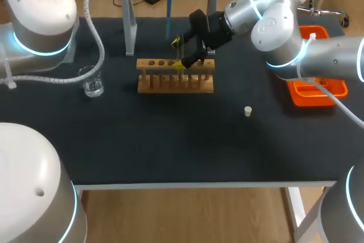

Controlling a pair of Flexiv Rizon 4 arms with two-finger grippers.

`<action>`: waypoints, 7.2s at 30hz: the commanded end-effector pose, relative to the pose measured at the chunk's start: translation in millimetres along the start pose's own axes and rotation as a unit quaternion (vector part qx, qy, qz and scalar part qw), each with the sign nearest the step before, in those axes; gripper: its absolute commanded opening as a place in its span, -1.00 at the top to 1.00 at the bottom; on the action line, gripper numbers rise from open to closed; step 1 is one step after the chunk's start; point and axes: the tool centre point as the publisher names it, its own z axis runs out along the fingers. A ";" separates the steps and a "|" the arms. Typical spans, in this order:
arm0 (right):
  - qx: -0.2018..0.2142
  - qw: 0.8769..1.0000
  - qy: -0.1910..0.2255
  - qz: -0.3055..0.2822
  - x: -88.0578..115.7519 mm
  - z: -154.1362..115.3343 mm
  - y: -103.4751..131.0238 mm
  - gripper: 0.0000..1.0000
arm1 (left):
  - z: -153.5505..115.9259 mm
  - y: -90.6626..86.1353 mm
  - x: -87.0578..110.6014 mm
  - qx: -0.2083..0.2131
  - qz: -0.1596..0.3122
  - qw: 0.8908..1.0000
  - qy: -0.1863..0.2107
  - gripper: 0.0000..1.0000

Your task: Invert the test tube, pick up the pipette, mount the tip to pipette, aspirate from beaker and dispense into the tube, eject the tip, return the pipette, and cap with the stopper.

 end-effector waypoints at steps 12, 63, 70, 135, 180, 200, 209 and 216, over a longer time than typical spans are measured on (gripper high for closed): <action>0.001 1.000 0.001 0.000 -0.5 -0.5 -0.1 -1.00 | -25.4 45.8 46.6 0.010 -0.022 1.000 -0.013 1.00; 0.001 1.000 0.001 0.000 -0.5 -0.5 -0.1 -1.00 | 10.6 110.7 126.1 0.003 -0.015 0.991 0.131 1.00; 0.001 1.000 0.001 0.000 -0.5 -0.5 -0.1 -1.00 | 10.2 110.9 126.6 0.003 -0.016 0.992 0.126 1.00; -0.123 0.992 0.014 -0.024 102.0 -170.0 23.5 -1.00 | 10.2 110.9 126.6 0.003 -0.016 0.992 0.126 1.00; -0.259 0.965 0.040 -0.007 173.5 -111.6 90.4 -1.00 | 10.2 110.9 126.6 0.003 -0.016 0.992 0.126 1.00; -0.286 0.957 0.042 0.005 173.7 -89.5 115.8 -1.00 | 10.2 110.9 126.6 0.003 -0.016 0.992 0.126 1.00; -0.297 0.954 0.043 0.001 170.0 -77.7 118.6 -1.00 | 10.2 110.9 126.6 0.003 -0.016 0.992 0.126 1.00; -0.302 0.952 0.051 0.003 166.3 -72.5 120.1 -1.00 | 10.2 110.9 126.6 0.003 -0.016 0.992 0.126 1.00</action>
